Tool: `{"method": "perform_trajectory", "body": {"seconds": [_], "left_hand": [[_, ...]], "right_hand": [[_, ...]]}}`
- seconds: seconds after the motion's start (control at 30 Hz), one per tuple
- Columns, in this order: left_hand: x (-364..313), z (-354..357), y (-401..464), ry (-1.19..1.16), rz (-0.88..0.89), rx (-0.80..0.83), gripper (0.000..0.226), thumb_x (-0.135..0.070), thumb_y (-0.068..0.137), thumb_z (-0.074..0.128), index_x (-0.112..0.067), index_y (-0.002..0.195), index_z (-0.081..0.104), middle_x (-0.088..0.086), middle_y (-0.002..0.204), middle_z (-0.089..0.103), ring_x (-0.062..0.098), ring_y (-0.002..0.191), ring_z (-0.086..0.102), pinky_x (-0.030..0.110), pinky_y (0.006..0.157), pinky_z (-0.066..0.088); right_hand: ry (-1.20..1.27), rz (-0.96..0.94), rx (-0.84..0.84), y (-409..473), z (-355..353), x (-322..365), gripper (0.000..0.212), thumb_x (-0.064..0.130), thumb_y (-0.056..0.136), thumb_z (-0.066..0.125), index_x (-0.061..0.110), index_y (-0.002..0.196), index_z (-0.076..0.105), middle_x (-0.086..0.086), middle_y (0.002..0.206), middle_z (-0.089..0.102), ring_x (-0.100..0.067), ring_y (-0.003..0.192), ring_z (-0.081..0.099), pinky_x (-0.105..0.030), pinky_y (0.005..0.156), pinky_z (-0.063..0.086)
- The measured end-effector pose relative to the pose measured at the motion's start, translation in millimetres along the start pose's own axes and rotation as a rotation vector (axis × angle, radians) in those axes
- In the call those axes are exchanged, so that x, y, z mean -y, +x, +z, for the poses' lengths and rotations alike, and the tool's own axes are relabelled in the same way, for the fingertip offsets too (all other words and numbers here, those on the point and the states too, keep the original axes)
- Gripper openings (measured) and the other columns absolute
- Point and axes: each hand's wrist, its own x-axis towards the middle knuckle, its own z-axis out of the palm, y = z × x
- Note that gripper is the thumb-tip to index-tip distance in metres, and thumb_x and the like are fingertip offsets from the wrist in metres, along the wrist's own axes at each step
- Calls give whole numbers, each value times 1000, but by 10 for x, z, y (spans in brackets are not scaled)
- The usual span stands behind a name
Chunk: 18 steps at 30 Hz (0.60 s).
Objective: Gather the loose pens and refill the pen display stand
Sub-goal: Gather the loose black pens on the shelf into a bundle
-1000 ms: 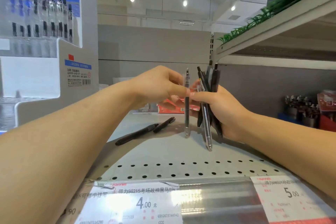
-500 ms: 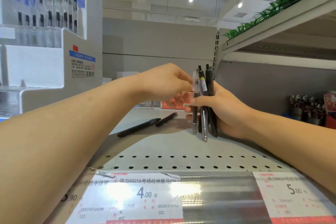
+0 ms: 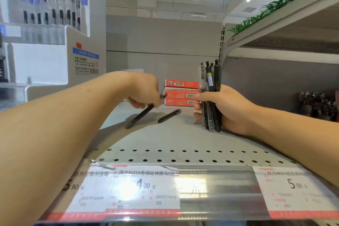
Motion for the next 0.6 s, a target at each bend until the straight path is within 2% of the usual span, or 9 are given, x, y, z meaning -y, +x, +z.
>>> {"method": "perform_trajectory", "body": {"seconds": [0.07,0.13,0.17,0.23,0.3,0.37,0.43,0.53,0.6], "left_hand": [[-46,-67,-30,-311,93,-177,11,-26,92,66,-17,97,71,1,80,72,9,57,68,18,49,52],[-137,-72,-90,-572,213,-195,8,-24,94,66,-22,100,71,-1,83,75,7,63,69,20,54,54],[-187,-49,-123,-628,257,-177,10,-23,95,66,-22,103,71,-1,86,76,7,66,69,21,57,55],[-290,23,-169,-626,314,-151,12,-23,96,65,-18,105,72,1,87,75,9,67,67,25,62,58],[-383,83,-188,-617,355,-140,17,-25,99,62,-13,102,74,1,81,75,10,66,67,25,64,58],[-460,110,-192,-575,386,-160,22,-29,100,60,-13,99,75,0,75,75,10,64,69,21,60,56],[-502,121,-188,-506,404,-206,22,-29,99,58,-16,96,76,0,77,76,13,67,69,24,62,58],[-461,110,-137,-574,347,-229,21,-13,93,54,-22,95,73,-4,76,76,12,65,66,31,65,60],[-397,129,-88,-540,268,-235,22,-12,92,54,-23,99,72,-8,72,74,10,65,67,31,64,59]], "right_hand": [[20,-6,-17,5,-5,0,20,6,95,65,11,113,68,-5,78,74,-16,74,72,-38,79,62],[0,-17,-13,13,-1,-3,24,6,93,67,14,115,70,-10,99,78,-21,92,75,-41,82,62],[-33,-22,-13,19,8,1,26,7,92,68,14,116,70,-13,110,76,-26,103,73,-45,87,61],[-81,-42,-19,20,26,12,27,9,91,67,15,118,70,-17,119,72,-32,111,68,-51,95,56],[-71,-66,8,6,33,12,29,9,93,66,17,121,68,-12,117,74,-29,110,69,-49,95,56],[-52,-89,63,-19,46,13,28,5,93,66,16,119,68,-6,111,77,-30,104,73,-45,90,60],[-75,-102,59,-36,47,10,22,2,90,68,14,109,70,-7,99,77,-28,97,75,-46,86,62],[-91,-74,-29,-27,32,16,23,0,91,65,7,112,67,-21,108,74,-30,94,76,-46,77,64],[-54,-55,-73,-21,17,24,23,-2,91,64,6,112,64,-22,106,73,-29,91,77,-46,74,64]]}}
